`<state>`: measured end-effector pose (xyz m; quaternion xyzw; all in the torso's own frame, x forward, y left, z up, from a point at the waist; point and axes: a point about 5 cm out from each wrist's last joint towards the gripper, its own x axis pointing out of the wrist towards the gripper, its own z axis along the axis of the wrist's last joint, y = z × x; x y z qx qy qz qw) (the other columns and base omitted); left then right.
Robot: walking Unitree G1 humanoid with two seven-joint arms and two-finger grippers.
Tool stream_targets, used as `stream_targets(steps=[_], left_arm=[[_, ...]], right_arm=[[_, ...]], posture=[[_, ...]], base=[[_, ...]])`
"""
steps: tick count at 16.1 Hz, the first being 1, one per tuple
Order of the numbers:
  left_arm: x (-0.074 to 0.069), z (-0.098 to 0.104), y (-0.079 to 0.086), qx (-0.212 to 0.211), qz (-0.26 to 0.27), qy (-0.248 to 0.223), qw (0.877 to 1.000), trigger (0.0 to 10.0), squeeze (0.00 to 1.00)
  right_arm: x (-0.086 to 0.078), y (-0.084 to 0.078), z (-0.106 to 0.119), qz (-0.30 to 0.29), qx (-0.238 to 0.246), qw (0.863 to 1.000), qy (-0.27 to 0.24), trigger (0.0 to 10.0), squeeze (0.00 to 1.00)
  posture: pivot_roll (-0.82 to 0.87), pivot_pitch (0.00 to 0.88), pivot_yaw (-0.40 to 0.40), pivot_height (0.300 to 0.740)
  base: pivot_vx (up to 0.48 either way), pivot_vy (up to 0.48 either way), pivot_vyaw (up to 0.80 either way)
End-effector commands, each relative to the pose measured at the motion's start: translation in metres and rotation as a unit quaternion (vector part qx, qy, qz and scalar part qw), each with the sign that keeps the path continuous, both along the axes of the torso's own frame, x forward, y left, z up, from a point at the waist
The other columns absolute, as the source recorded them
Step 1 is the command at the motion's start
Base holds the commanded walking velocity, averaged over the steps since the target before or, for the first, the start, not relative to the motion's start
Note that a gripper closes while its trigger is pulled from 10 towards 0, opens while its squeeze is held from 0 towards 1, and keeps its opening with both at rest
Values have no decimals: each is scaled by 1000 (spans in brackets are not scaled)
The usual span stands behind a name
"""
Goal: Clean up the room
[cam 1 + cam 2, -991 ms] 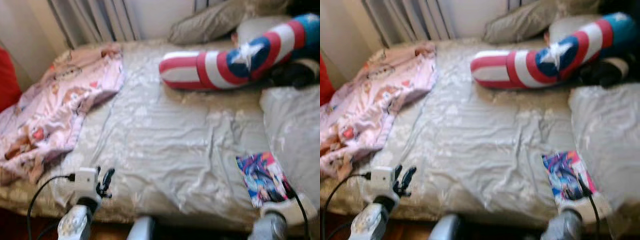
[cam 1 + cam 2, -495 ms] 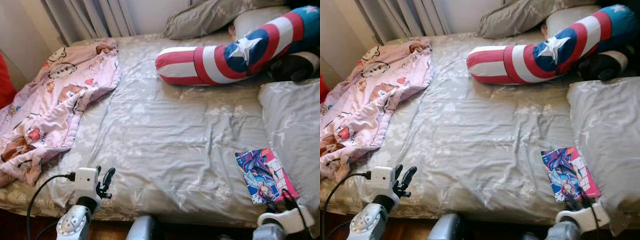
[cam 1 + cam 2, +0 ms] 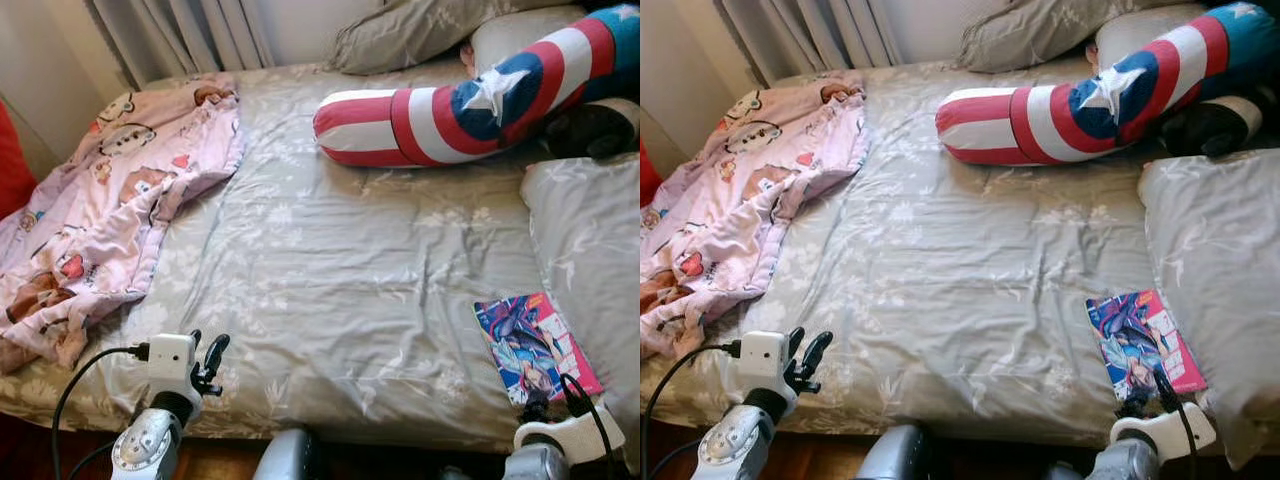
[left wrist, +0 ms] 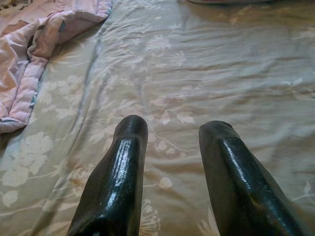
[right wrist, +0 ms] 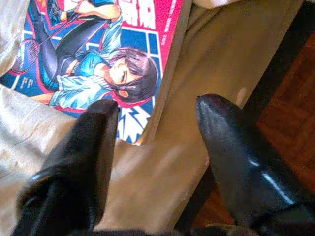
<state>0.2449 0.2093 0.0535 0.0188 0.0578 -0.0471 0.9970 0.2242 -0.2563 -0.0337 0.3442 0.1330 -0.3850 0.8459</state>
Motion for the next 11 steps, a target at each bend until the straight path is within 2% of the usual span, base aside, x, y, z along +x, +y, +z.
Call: stream_targets(steps=[1,7,8,9,10,11], left_arm=[[-3,-2,5,3,3,10,1000,10000,0],[-3,-2,5,3,3,10,1000,10000,0],[14,6,0,-32,18,-7,999,10000,0],[36,14,-4,-91,49,-24,994,10000,0],[44,14,-5,-119,68,-24,990,10000,0],[44,13,-6,-121,69,-23,990,10000,0]], right_arm=[[-5,6,-6,0,13,1000,10,10000,1000],[-5,6,-6,0,13,1000,10,10000,1000],[15,20,4,89,-28,996,-4,10000,0],[34,39,16,197,-90,976,-17,10000,0],[44,45,25,249,-138,958,-29,10000,0],[45,45,26,252,-143,957,-31,10000,0]], posture=[[154,156,146,651],[154,156,146,651],[125,152,126,651],[106,159,112,651],[79,169,94,651],[74,170,91,651]], base=[[0,0,0],[0,0,0],[0,0,0],[0,0,0],[0,0,0],[0,0,0]])
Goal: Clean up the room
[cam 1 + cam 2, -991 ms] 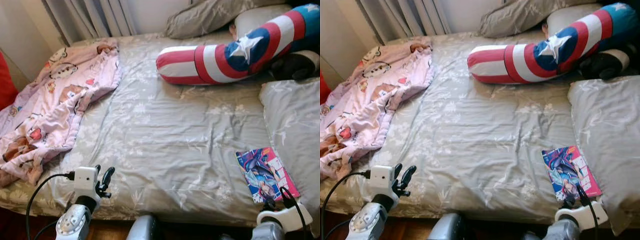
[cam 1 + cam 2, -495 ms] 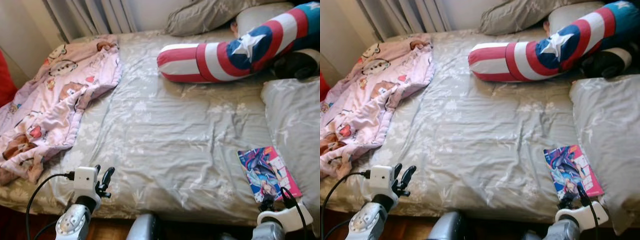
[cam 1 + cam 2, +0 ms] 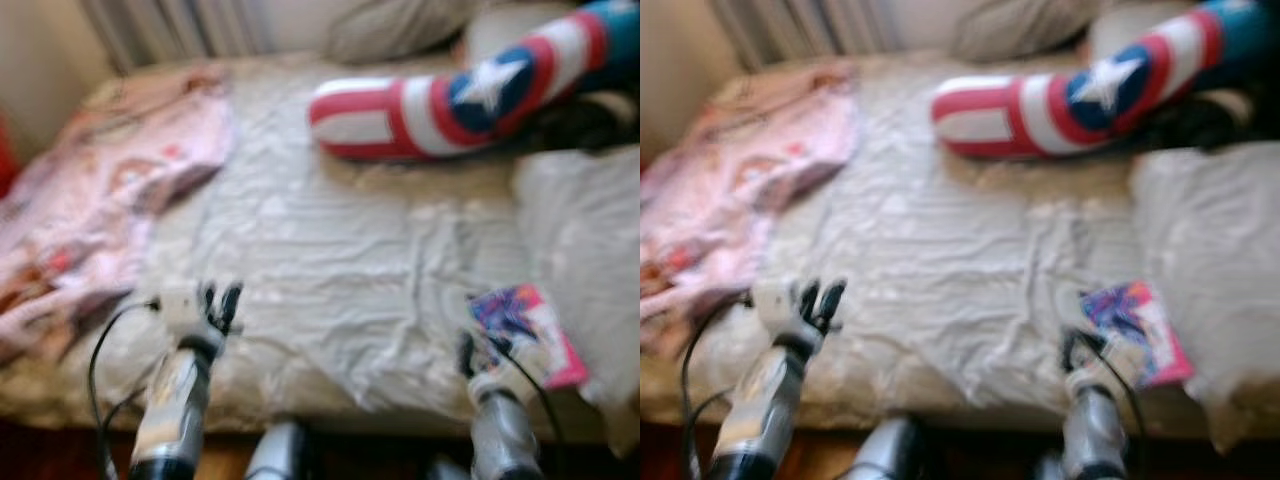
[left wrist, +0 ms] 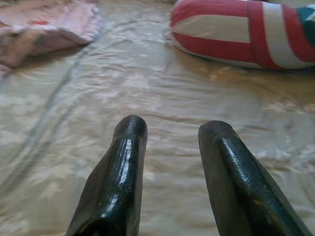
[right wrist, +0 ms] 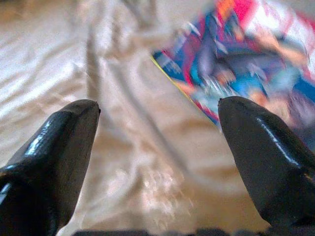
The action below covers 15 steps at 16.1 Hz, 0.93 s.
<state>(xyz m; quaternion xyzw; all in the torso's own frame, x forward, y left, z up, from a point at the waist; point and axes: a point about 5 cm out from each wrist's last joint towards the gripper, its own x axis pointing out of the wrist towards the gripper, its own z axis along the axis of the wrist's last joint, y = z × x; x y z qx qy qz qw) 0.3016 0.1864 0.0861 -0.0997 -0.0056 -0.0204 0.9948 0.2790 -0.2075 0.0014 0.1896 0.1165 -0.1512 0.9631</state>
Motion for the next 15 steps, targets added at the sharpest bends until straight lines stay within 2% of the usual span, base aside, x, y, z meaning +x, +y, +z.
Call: stream_targets(steps=[1,4,7,10,15], left_arm=[[-13,-21,11,-10,29,37,999,10000,0],[-19,-30,2,-2,15,42,999,10000,0],[-23,-36,3,14,19,50,998,10000,0],[-22,-35,4,17,23,43,999,10000,0],[-19,-34,5,16,25,41,999,10000,0]], right_arm=[[-4,-8,0,18,-38,999,0,10000,0],[5,-12,14,52,-86,995,-25,10000,0],[5,-6,14,60,-87,994,-29,10000,0],[3,3,10,76,-86,993,-24,10000,0],[1,1,8,73,-89,993,-19,10000,0]], posture=[[60,175,69,651],[47,172,47,651],[46,162,38,651],[47,157,37,651],[47,162,40,651]], base=[[0,0,0],[0,0,0],[0,0,0],[0,-477,0],[0,0,0]])
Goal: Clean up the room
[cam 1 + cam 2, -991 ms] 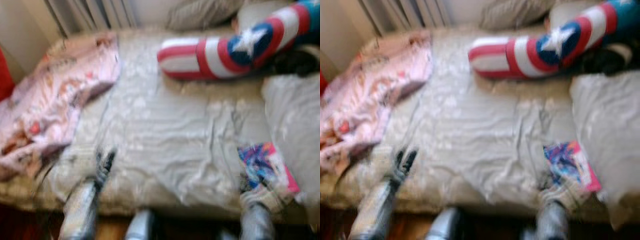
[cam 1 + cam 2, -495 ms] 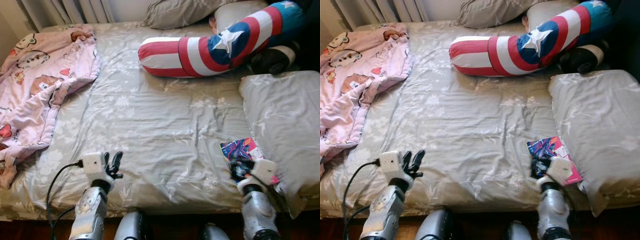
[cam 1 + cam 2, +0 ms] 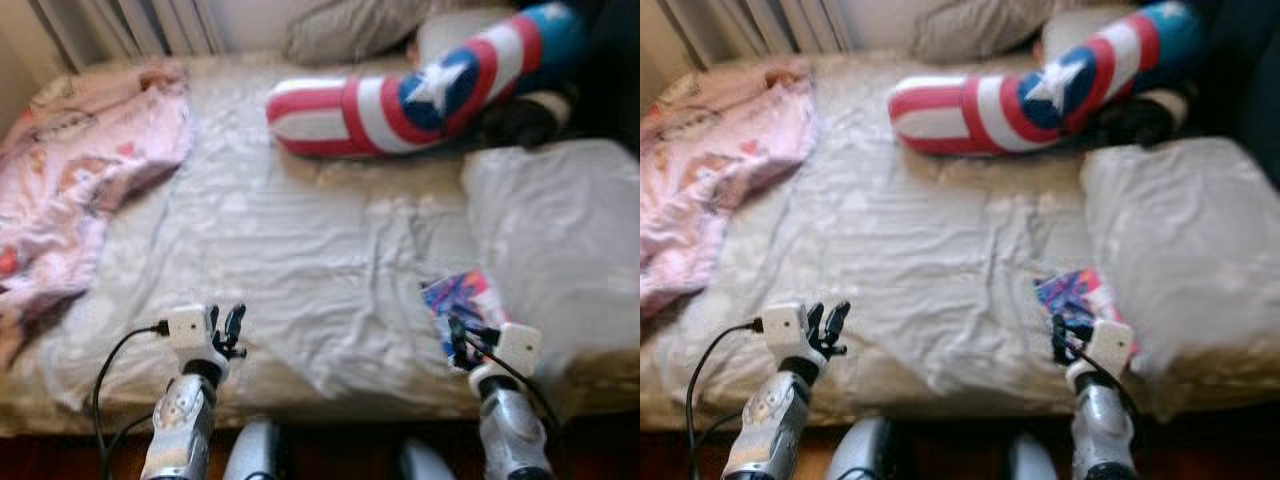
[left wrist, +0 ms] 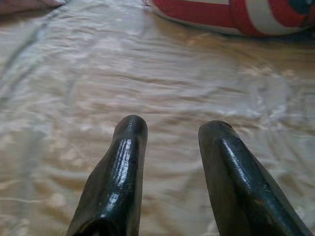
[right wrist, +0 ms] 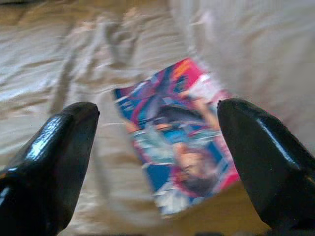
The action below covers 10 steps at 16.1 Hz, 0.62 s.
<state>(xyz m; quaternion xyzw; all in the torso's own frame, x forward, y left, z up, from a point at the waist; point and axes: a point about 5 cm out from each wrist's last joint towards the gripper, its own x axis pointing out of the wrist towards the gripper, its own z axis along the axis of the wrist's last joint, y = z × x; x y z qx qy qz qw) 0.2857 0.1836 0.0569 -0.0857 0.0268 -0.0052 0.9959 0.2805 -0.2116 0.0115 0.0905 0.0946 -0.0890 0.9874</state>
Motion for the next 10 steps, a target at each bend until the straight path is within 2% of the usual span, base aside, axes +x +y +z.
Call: stream_targets(steps=[1,4,10], left_arm=[[-3,-5,8,2,13,7,1000,10000,0],[-4,-6,8,2,12,9,1000,10000,0],[-5,-5,10,9,5,8,1000,10000,0]], right_arm=[[-2,5,-3,1,7,1000,3,10000,0],[-3,6,-4,-1,8,1000,6,10000,0],[-8,7,-16,-47,66,996,43,10000,0]], posture=[[46,163,41,651],[48,165,44,651],[66,174,54,651]], base=[[0,0,0],[0,0,0],[0,0,0]])
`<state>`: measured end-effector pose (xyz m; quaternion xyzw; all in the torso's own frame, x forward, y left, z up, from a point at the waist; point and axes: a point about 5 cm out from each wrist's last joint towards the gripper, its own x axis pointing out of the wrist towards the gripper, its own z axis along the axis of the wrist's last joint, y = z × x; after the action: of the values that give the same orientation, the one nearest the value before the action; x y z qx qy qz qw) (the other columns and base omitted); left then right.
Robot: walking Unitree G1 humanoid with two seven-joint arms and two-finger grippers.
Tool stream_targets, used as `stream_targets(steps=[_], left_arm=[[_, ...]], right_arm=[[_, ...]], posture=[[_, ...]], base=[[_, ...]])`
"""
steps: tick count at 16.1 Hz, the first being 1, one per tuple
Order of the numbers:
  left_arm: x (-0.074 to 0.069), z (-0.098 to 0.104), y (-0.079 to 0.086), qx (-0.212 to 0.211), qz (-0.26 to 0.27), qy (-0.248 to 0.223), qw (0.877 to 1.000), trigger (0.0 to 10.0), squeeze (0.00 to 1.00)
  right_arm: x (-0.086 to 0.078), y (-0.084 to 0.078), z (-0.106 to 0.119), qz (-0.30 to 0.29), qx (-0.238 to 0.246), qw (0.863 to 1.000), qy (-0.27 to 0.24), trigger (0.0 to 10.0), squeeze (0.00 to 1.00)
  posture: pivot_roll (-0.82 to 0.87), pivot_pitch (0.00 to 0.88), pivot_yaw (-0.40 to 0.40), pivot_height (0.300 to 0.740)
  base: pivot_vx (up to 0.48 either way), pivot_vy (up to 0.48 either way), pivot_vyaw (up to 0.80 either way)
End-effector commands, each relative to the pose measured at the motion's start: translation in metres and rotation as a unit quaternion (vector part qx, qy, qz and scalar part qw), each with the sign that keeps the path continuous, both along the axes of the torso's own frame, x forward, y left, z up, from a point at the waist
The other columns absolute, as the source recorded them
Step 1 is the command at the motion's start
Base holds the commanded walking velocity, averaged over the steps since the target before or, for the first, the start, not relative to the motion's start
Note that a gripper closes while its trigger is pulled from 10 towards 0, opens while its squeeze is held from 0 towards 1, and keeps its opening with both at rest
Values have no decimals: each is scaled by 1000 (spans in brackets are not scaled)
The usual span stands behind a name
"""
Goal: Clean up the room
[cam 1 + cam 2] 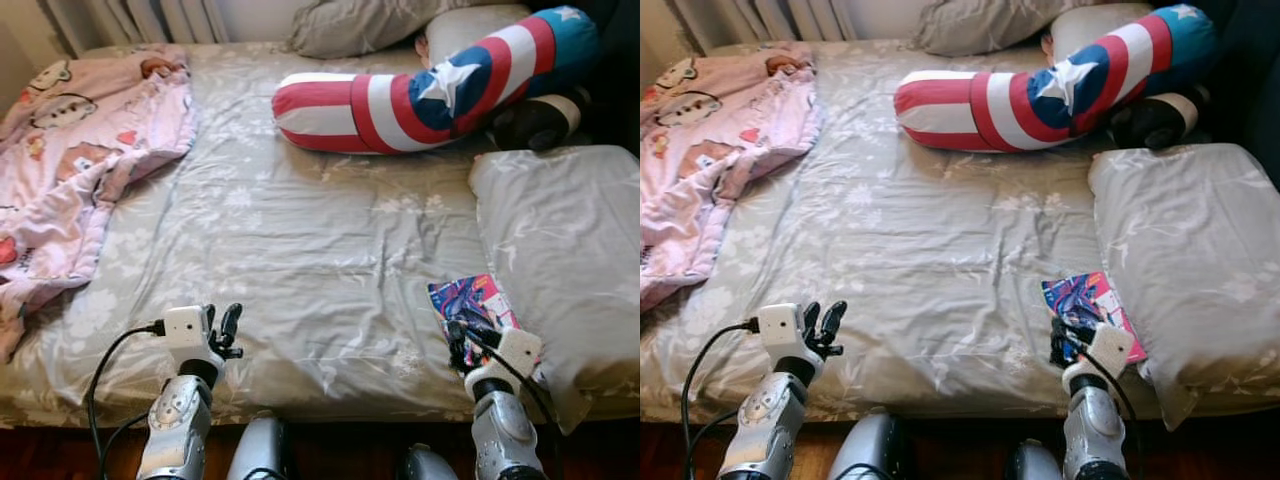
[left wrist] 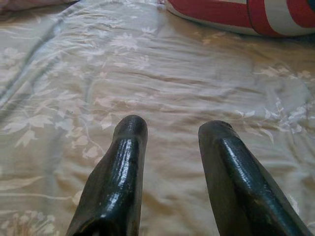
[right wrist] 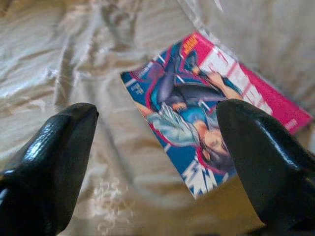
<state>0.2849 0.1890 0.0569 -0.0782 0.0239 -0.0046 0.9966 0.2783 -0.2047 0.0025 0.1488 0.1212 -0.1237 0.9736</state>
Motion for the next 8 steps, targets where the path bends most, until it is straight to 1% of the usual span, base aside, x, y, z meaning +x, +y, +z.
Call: stream_targets(steps=[1,5,7,8], left_arm=[[-4,-5,6,2,4,11,1000,10000,0],[-5,-9,4,3,2,18,1000,10000,0],[-6,-9,2,3,-2,18,1000,10000,0],[-6,-9,2,4,-4,19,1000,10000,0]], right_arm=[[-5,1,-6,-5,8,1000,15,10000,0],[1,5,2,28,-33,999,-3,10000,0],[1,5,2,34,-43,998,-1,10000,0],[0,5,-1,34,-42,998,10,10000,0]], posture=[[65,175,55,651],[60,172,54,651],[60,173,55,651],[60,173,55,651]], base=[[0,0,0],[0,0,0],[0,0,0],[0,0,0]])
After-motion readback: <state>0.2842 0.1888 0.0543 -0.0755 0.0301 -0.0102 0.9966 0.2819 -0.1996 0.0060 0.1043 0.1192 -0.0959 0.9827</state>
